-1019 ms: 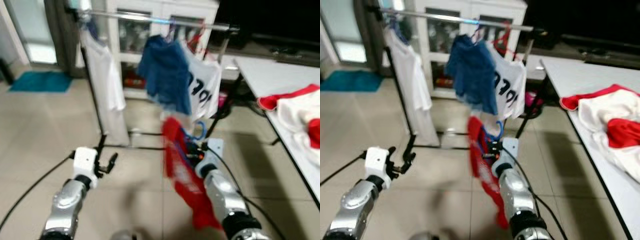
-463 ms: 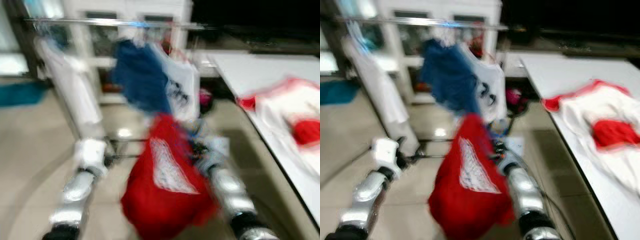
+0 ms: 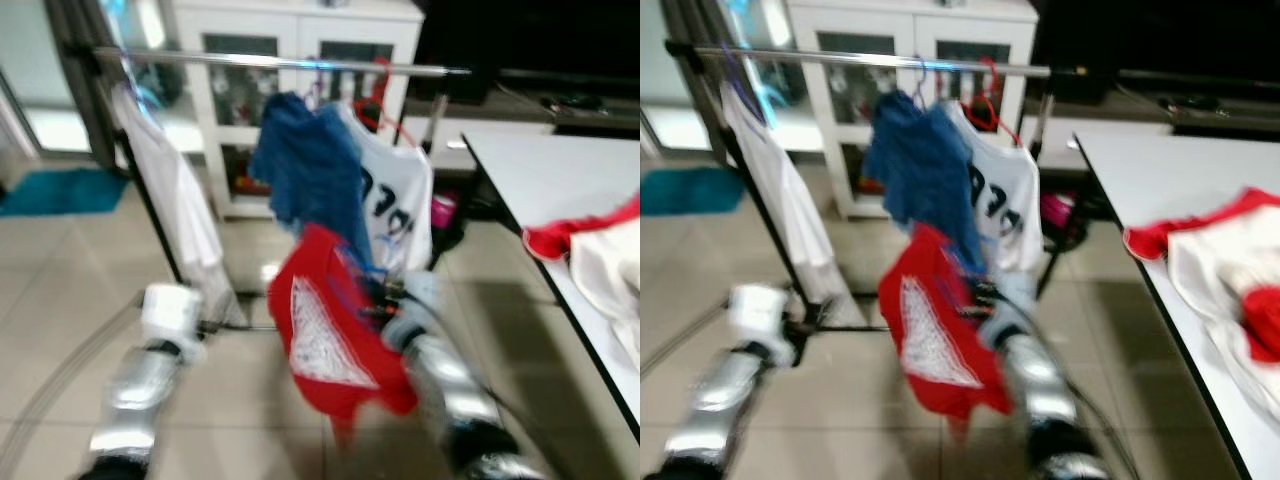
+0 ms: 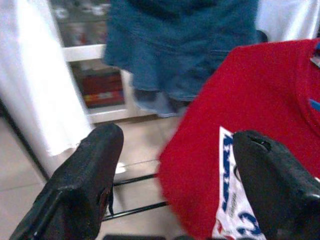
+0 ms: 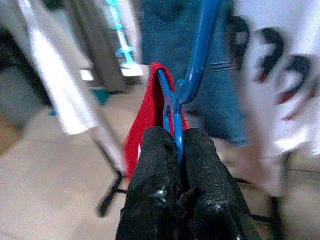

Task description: Hang hanger

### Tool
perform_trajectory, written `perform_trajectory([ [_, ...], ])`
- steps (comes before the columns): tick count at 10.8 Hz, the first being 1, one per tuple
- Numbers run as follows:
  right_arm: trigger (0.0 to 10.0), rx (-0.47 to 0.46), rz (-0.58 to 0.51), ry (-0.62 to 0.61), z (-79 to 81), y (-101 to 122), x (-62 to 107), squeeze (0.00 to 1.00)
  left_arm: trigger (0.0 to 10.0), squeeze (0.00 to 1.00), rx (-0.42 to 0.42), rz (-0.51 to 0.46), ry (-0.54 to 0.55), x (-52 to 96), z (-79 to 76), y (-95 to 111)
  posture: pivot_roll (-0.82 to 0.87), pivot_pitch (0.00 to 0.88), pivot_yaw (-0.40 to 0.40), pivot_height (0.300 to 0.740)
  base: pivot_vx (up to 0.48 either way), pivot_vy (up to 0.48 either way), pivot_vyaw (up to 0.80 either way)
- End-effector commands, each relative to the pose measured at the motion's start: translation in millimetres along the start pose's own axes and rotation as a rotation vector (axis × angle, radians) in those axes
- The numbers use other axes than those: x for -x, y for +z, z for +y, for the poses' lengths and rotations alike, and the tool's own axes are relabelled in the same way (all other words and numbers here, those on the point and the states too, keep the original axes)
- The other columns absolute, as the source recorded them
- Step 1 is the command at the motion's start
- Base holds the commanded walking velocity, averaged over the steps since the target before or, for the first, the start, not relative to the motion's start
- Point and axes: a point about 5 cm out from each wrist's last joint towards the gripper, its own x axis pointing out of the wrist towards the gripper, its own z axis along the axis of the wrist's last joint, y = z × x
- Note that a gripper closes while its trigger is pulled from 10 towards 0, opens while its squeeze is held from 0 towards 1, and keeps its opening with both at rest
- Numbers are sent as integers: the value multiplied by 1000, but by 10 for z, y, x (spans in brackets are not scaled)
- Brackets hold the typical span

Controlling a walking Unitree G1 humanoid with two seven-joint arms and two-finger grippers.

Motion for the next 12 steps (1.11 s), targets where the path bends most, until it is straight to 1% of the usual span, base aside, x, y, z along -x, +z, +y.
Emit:
perform_trajectory([
  [1,10000,25,-45,57,128,92,-72,0,10000,0,-19,2,26,10,119,43,50,0,-39,740,401,0,800],
  [4,10000,-3,-33,71,160,14,-30,0,10000,0,-25,9,32,52,166,36,60,0,-38,740,401,0,800],
  [5,10000,-26,-39,74,183,-6,-16,0,10000,0,-36,19,7,46,156,34,57,0,-22,740,398,0,800],
  [7,10000,-14,-59,68,188,13,-5,0,10000,0,-47,21,-7,31,169,54,57,0,-9,740,398,0,0],
  [8,10000,13,-70,42,164,39,-1,0,10000,0,-57,20,-6,34,177,61,57,0,-9,740,398,0,0],
  [9,10000,41,-103,2,116,120,2,0,10000,0,-66,16,-3,49,187,67,63,0,-17,740,394,0,0],
  [10,10000,55,-96,-37,57,178,5,0,10000,0,-62,9,-3,67,184,66,65,0,-26,740,382,0,0],
  [12,10000,126,-70,-37,-20,169,87,0,10000,0,-65,21,-31,73,134,27,56,0,-30,740,368,0,-800],
])
